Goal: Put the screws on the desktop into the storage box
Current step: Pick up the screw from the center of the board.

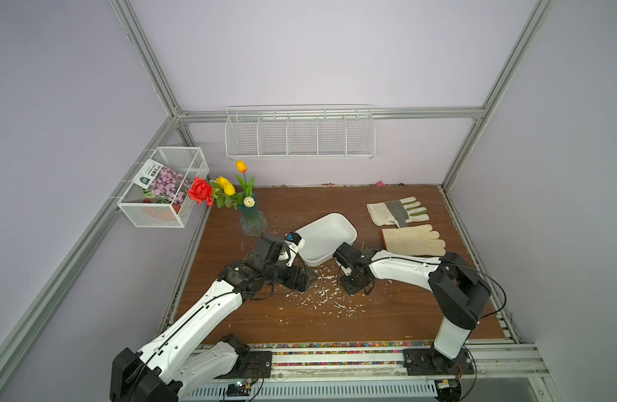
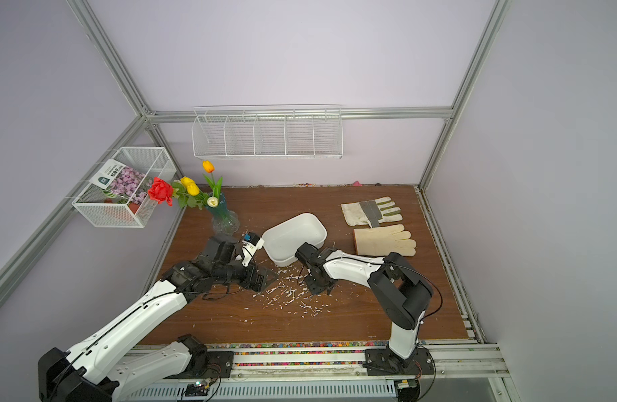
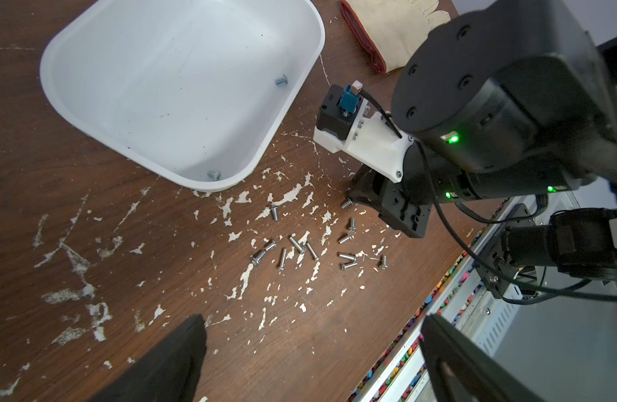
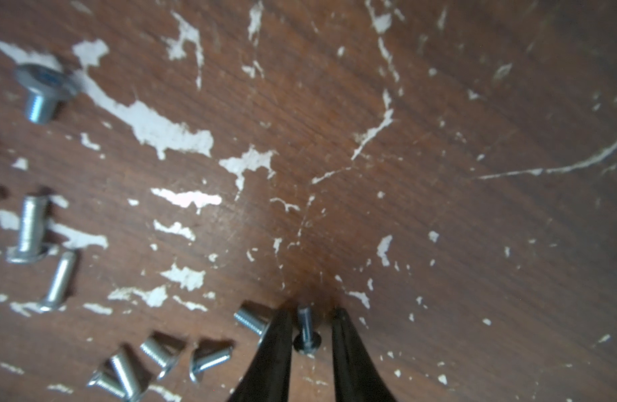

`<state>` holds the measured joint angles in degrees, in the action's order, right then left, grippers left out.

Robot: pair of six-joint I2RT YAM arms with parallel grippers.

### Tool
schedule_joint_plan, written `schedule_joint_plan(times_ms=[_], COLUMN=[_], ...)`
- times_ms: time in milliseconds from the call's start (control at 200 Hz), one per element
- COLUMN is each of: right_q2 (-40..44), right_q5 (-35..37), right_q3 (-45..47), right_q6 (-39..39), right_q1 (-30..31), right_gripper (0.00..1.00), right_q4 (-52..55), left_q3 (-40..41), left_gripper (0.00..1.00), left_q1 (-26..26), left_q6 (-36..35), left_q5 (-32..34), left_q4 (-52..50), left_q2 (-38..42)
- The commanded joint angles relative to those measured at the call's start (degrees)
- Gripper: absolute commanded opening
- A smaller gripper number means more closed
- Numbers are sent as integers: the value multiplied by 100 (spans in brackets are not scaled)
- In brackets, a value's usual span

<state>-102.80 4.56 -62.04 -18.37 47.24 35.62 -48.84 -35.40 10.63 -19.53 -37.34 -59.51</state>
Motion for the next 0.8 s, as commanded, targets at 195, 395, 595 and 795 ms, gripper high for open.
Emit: schedule_joint_plan(times_ms=[195, 395, 595, 795], right_q2=[-138, -83, -12, 84], right_q5=[72, 97, 129, 211], right_q3=[-36, -34, -70, -119], right_q6=[35, 18, 27, 40], right_q1=[48, 45, 45, 48], right_gripper=[20, 17, 15, 14], right_q4=[138, 155, 204, 294], left_q3=[59, 68, 70, 71], left_gripper=[99, 99, 99, 99], left_q1=[6, 7, 7, 7], left_q6=[-77, -59, -71, -70], left_q5=[-69, -69, -53, -59], left_q4=[78, 80, 78, 78], left_q2=[-35, -30, -35, -22])
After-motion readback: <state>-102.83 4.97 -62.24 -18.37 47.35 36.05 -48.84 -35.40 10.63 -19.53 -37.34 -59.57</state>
